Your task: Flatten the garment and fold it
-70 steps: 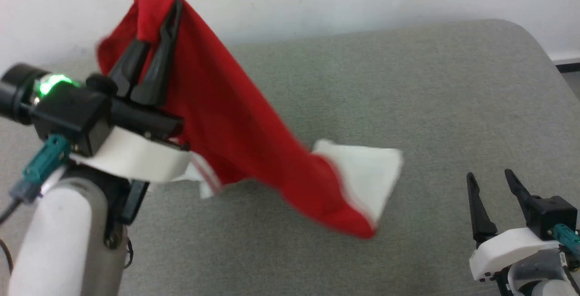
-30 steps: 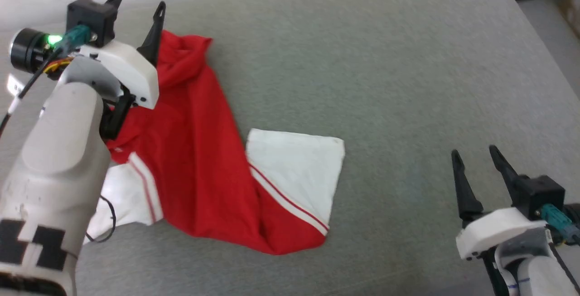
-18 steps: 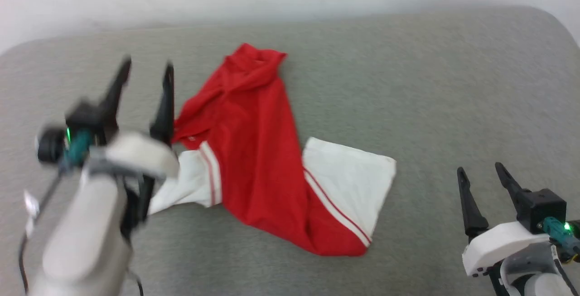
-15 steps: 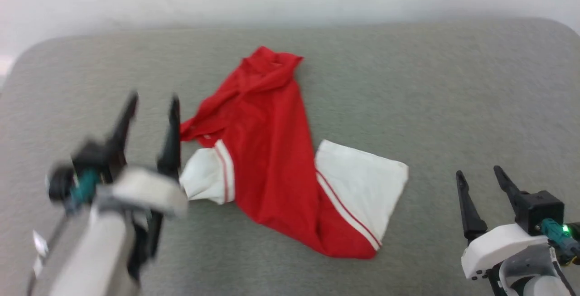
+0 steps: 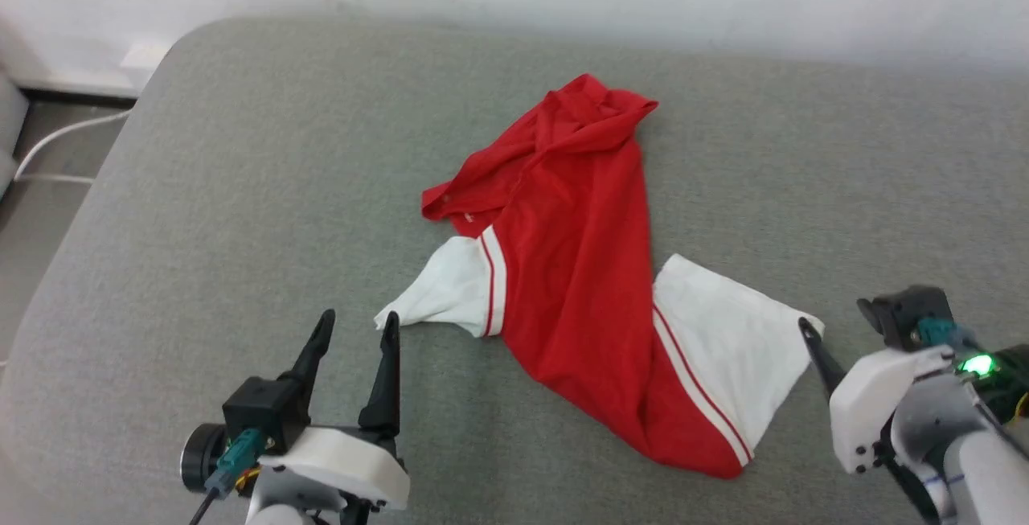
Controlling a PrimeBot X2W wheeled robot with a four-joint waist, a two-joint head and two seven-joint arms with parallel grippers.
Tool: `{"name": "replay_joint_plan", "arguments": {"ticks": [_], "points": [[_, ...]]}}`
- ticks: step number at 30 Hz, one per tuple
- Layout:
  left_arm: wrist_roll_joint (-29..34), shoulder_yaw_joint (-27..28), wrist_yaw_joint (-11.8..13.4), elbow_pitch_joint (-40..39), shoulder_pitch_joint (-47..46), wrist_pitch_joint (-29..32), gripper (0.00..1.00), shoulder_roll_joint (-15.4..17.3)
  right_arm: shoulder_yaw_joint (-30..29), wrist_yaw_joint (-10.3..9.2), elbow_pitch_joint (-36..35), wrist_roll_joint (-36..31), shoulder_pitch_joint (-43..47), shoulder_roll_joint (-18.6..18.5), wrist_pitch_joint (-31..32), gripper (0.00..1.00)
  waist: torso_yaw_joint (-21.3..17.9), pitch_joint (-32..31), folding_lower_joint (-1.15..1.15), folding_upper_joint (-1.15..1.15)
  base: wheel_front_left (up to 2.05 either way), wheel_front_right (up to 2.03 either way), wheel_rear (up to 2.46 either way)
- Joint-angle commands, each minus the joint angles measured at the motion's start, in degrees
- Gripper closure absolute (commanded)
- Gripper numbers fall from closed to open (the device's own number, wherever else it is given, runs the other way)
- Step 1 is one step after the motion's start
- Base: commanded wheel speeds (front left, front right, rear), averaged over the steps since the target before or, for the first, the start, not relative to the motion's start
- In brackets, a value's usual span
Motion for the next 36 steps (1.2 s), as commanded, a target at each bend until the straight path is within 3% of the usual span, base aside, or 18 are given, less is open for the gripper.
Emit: {"name": "replay_joint_plan", "arguments": {"ticks": [1,5,13,14,15,18,21,25,30,36], "points": [[0.37,-0.15,-0.34,0.38,-1.25,-0.38,0.00,-0.36,0.35,-0.11,1.16,0.84,-1.71,-0.80,1.42,0.00,2.53,2.24,0.00,0.00,0.00,0.00,0.00],[0.92,-0.71,-1.04,1.82,-3.19,-0.87,0.00,-0.94,2.58,-0.11,7.17,3.07,-5.81,-4.08,6.67,0.00,4.58,3.40,0.00,0.00,0.00,0.00,0.00],[1.21,-0.76,-1.37,3.35,-4.22,-1.72,0.00,-2.40,6.69,-0.11,17.36,6.22,-9.49,-6.29,6.72,0.00,7.04,5.04,0.00,0.00,0.00,0.00,0.00],[1.26,-0.73,-1.40,3.48,-4.24,-1.79,0.00,-2.52,7.12,-0.11,18.41,6.37,-9.71,-6.34,6.42,0.69,7.09,5.14,0.00,0.00,0.00,0.00,0.00],[1.31,-0.69,-1.41,3.62,-4.22,-1.85,0.00,-2.61,7.98,-0.11,19.33,6.30,-9.84,-6.53,6.10,1.00,7.07,5.10,0.00,0.00,0.00,0.00,0.00],[1.36,-0.13,-1.18,3.92,-3.72,-2.00,0.00,-2.52,9.10,-0.11,21.14,6.77,-10.74,-6.88,4.14,1.00,6.09,4.60,0.00,0.00,0.00,0.00,0.00],[1.49,0.18,-1.31,4.08,-3.27,-2.08,0.00,-2.05,6.44,-0.11,22.10,5.73,-12.78,-7.92,0.86,1.00,4.33,3.68,0.00,0.00,0.00,0.00,0.00],[1.57,0.20,-1.63,4.30,-2.89,-2.15,0.00,-1.73,-1.20,-0.11,23.33,2.73,-14.90,-9.88,-2.57,1.00,1.73,2.01,0.00,0.00,0.00,0.00,0.00],[1.68,-0.08,-1.65,4.22,-2.91,-2.18,0.00,-1.91,-11.82,-0.11,24.49,-0.06,-14.41,-11.52,-2.36,1.00,-0.54,0.94,0.00,0.00,0.00,0.00,0.00],[1.44,-0.25,-1.85,4.26,-2.77,-2.19,0.00,-1.89,-21.99,-0.11,24.86,-2.46,-11.44,-9.41,-0.98,1.00,-2.48,1.43,0.00,0.00,0.00,0.00,0.00]]}}
